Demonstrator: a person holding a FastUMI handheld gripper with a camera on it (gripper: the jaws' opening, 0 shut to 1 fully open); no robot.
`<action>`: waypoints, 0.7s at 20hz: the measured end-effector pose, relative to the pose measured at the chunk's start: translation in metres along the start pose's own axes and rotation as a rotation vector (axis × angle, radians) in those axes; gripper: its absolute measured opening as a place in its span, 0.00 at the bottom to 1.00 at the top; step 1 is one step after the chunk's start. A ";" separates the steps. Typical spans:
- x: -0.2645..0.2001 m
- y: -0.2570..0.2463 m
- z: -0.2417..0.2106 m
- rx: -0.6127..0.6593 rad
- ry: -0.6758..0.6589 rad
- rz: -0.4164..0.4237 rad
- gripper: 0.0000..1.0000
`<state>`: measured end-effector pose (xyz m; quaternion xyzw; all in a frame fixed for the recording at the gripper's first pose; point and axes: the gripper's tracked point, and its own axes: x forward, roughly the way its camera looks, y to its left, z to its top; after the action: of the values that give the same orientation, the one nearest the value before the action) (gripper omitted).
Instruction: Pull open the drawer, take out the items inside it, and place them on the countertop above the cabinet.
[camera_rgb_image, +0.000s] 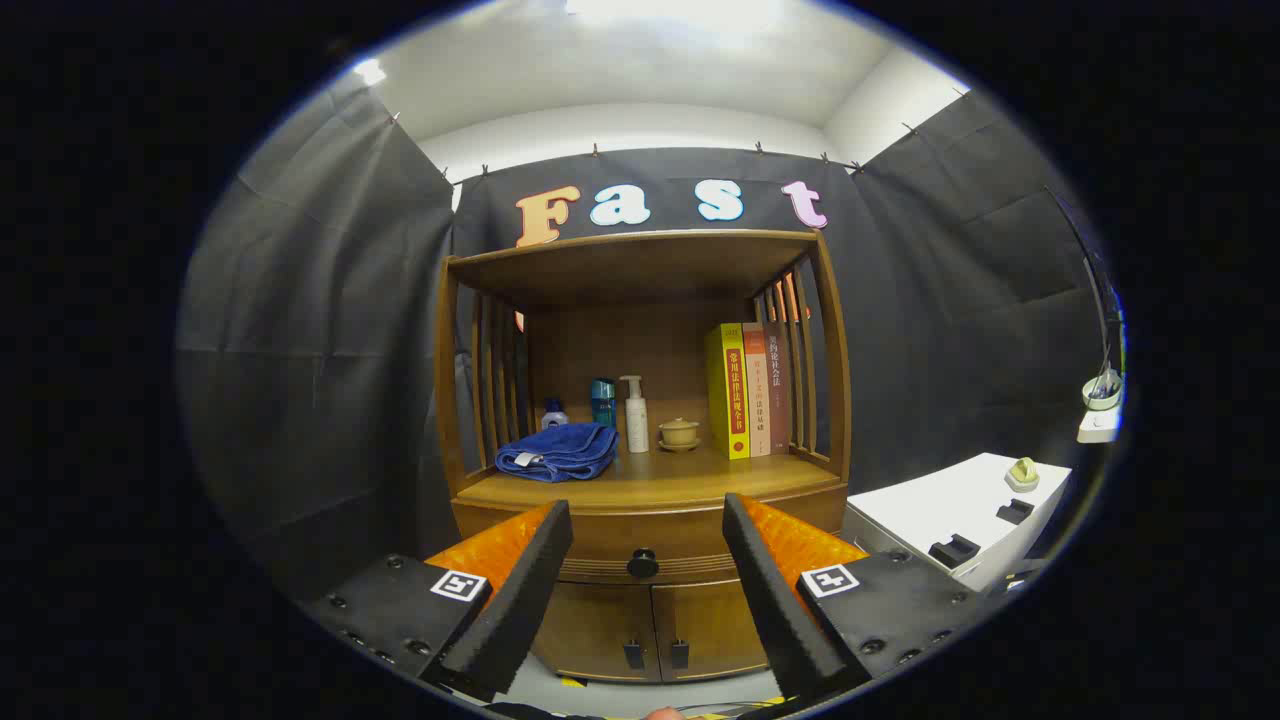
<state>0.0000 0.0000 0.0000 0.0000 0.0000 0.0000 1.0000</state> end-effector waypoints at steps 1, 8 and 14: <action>0.000 -0.001 0.000 0.003 0.001 -0.002 0.99; -0.002 -0.006 -0.004 0.008 0.010 -0.016 0.99; -0.001 -0.004 -0.007 0.005 0.011 -0.012 0.99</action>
<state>-0.0005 -0.0040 -0.0068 0.0027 0.0056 -0.0062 1.0000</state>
